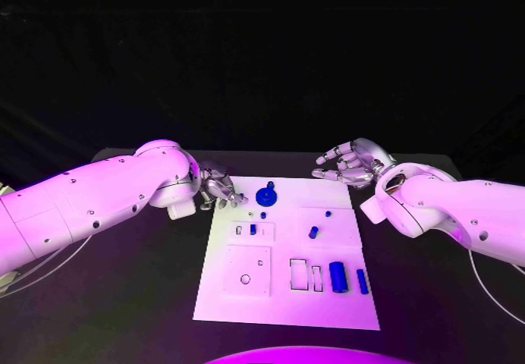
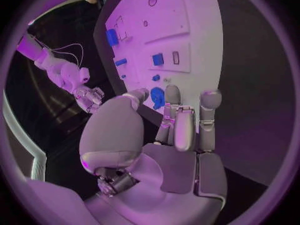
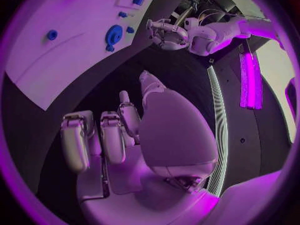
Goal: Assemble the parts on the task board
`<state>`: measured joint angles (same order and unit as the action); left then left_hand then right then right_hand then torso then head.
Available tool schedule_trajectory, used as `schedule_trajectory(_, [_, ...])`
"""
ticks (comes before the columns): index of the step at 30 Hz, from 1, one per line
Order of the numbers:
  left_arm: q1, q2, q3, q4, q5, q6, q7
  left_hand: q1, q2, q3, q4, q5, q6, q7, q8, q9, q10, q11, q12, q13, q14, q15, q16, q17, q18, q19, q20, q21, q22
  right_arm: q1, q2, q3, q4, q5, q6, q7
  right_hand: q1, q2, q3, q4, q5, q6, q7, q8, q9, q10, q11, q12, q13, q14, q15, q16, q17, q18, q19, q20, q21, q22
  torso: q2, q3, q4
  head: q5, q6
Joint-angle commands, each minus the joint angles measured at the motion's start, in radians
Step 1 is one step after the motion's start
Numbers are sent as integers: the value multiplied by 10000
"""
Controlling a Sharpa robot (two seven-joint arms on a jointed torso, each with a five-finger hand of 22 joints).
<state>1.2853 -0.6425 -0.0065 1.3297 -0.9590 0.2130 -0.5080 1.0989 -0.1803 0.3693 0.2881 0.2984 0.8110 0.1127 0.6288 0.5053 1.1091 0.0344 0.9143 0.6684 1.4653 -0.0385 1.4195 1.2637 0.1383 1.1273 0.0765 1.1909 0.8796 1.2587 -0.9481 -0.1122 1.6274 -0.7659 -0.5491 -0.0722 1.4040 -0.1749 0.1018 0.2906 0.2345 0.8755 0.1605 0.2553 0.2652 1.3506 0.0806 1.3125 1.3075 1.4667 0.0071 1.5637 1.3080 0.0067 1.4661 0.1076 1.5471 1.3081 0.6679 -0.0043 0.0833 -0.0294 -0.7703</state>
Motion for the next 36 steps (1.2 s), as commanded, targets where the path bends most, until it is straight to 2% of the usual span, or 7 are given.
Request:
schedule_trajectory(1, [50, 67, 14, -191, 225, -446, 218, 123, -2, -111, 19, 34, -95, 19, -79, -43, -109, 24, -62, -80, -63, 112, -120, -209, 116, -165, 12, -165, -239, -7, -4, 2, 2, -88, 6, 80, -88, 27, -59, 8, -65, -57, 24, 35, -11, -60, -14, -9, 244, 982, -25, -47, 2415, 1, 929, -5, -50, 2492, 17, -10, -9, -2, 23])
schedule_trajectory(5, [76, 188, 18, -489, 162, -578, 306, 120, -4, -161, 28, 25, -119, 39, -105, -61, -147, 44, -87, -116, -82, 131, -144, -244, 123, -179, 26, -203, -274, -7, -5, 2, 2, -88, 2, 77, -88, 27, -59, 8, -65, -57, 24, 35, -11, -60, -14, -9, 244, 982, -25, -47, 2415, 1, 929, -5, -50, 2492, 20, -7, 1, 1, 38])
schedule_trajectory(9, [98, 480, 17, -1003, 15, -583, 411, 90, -22, -218, 35, 1, -125, 49, -118, -72, -166, 56, -101, -142, -99, 144, -167, -284, 129, -192, 35, -235, -306, -6, -2, 2, 7, -88, -3, 73, -88, 27, -59, 8, -65, -57, 24, 35, -11, -60, -14, -9, 244, 982, -25, -47, 2415, 1, 929, -5, -50, 2492, 28, -16, 5, -1, 38])
schedule_trajectory(16, [107, 1006, 10, -1840, -73, -171, 504, 59, -24, -261, 41, -20, -124, 54, -125, -79, -184, 63, -115, -165, -103, 152, -171, -291, 128, -186, 43, -245, -307, -2, -3, 2, 28, -88, -7, 62, -88, 27, -59, 8, -65, -57, 24, 35, -11, -60, -14, -9, 244, 982, -25, -47, 2415, 1, 929, -5, -50, 2492, 103, -39, -35, -6, 57])
schedule_trajectory(23, [109, 1434, -14, -2564, -146, 317, 514, 27, -56, -333, 37, -51, -139, 61, -142, -93, -218, 73, -137, -199, -88, 162, -144, -240, 113, -139, 53, -223, -246, 11, -2, 3, 58, -94, -23, 53, -86, 39, -68, 2, -61, -57, 23, 40, -15, -65, -14, -14, 236, 980, -25, -50, 2410, -1, 932, -4, -44, 2495, 196, -42, -58, 13, 97])
schedule_trajectory(33, [109, 1729, -71, -3048, -185, 739, 509, 24, -56, -342, 37, -56, -141, 62, -145, -95, -223, 74, -140, -205, -48, 163, -86, -127, 92, -73, 55, -169, -147, 19, 31, 3, 64, -102, -18, 53, -86, 39, -68, 2, -61, -57, 23, 40, -15, -65, -14, -14, 236, 980, -25, -50, 2410, -1, 932, -4, -44, 2495, 295, -24, -66, 17, 128])
schedule_trajectory(36, [108, 1789, -92, -3137, -189, 813, 494, 22, -54, -345, 38, -58, -141, 62, -146, -96, -225, 75, -141, -207, -36, 163, -70, -97, 87, -57, 55, -155, -122, 19, 41, 3, 61, -103, -15, 53, -86, 39, -68, 2, -61, -57, 23, 40, -15, -65, -14, -14, 236, 980, -25, -50, 2410, -1, 932, -4, -44, 2495, 284, -24, -70, 15, 123])
